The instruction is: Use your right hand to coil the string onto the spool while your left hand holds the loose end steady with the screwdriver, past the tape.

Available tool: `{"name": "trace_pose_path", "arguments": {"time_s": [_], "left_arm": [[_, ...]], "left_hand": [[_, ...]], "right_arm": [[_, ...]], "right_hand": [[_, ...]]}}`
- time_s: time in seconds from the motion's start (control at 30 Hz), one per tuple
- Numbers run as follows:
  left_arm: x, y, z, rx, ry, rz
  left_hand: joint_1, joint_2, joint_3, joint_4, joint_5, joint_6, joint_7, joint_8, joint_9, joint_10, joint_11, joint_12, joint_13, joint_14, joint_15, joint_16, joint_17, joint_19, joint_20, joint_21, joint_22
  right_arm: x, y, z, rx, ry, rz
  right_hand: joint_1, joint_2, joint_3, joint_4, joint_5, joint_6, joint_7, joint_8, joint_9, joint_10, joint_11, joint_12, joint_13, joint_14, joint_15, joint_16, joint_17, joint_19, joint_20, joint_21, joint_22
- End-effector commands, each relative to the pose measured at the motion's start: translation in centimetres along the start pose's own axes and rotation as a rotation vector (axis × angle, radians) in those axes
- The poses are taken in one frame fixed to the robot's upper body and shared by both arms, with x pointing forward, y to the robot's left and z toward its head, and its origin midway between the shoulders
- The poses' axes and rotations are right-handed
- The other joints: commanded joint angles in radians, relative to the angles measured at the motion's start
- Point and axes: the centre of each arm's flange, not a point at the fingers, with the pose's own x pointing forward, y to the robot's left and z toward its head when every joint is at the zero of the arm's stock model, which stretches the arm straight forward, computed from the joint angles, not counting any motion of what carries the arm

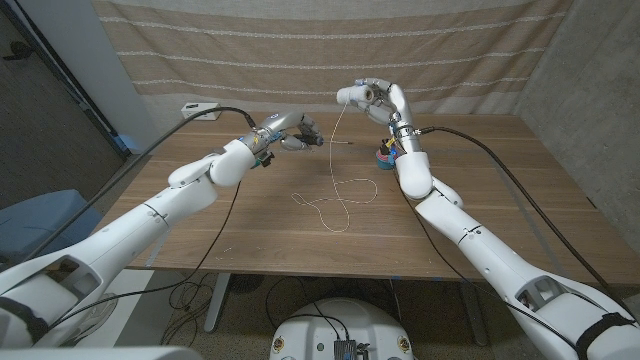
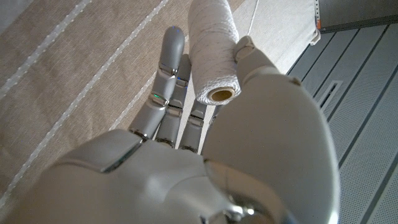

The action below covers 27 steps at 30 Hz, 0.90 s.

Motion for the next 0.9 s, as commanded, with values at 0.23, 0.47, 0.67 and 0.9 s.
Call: {"name": "trace_pose_path", "arguments": {"time_s": [0.23,0.47,0.67,0.9], "left_arm": [[-0.1,1.6,-0.1,-0.079,-0.007,0.035],[0.1,1.8,-0.2,-0.067,0.006,0.042],[0.2,2.0,-0.3,-0.062,0.012,0.046],[0.3,2.0,-0.1,-0.051,0.016,0.045]], "left_hand": [[0.122,0.134,0.011,0.008,0.008,0.101,0.091,0.006,0.087,0.011,0.001,-0.006,0.005,0.042,-0.059,0.003,0.166,0.041,-0.185,0.123,0.006],[0.122,0.134,0.011,0.008,0.008,0.100,0.092,0.005,0.087,0.012,-0.001,-0.008,0.008,0.043,-0.059,0.001,0.166,0.040,-0.185,0.124,0.006],[0.123,0.134,0.011,0.007,0.008,0.101,0.090,0.005,0.088,0.013,-0.001,-0.010,0.008,0.044,-0.059,0.000,0.167,0.039,-0.185,0.125,0.006],[0.122,0.134,0.011,0.008,0.008,0.101,0.089,0.003,0.086,0.014,-0.001,-0.012,0.012,0.045,-0.058,-0.002,0.167,0.038,-0.186,0.126,0.005]], "right_arm": [[-5.2,-2.2,-6.7,-0.080,0.251,-0.055],[-7.8,-2.4,-8.0,-0.072,0.310,-0.056],[-9.9,-3.0,-8.6,-0.066,0.352,-0.046],[-11.7,-4.4,-8.0,-0.025,0.387,-0.011]], "right_hand": [[0.146,0.156,0.023,0.015,0.006,0.104,0.094,-0.003,0.004,0.103,0.032,0.214,0.192,0.388,-0.284,-0.014,0.318,-0.031,-0.110,0.017,-0.007],[0.145,0.156,0.024,0.015,0.006,0.106,0.094,-0.005,0.005,0.101,0.036,0.215,0.192,0.391,-0.283,-0.021,0.319,-0.035,-0.109,0.026,-0.015],[0.145,0.156,0.025,0.015,0.006,0.107,0.094,-0.007,0.006,0.099,0.033,0.216,0.192,0.393,-0.282,-0.026,0.322,-0.038,-0.108,0.033,-0.021],[0.144,0.156,0.026,0.015,0.006,0.106,0.094,-0.009,0.009,0.097,0.030,0.218,0.192,0.393,-0.282,-0.032,0.325,-0.045,-0.106,0.040,-0.028]]}}
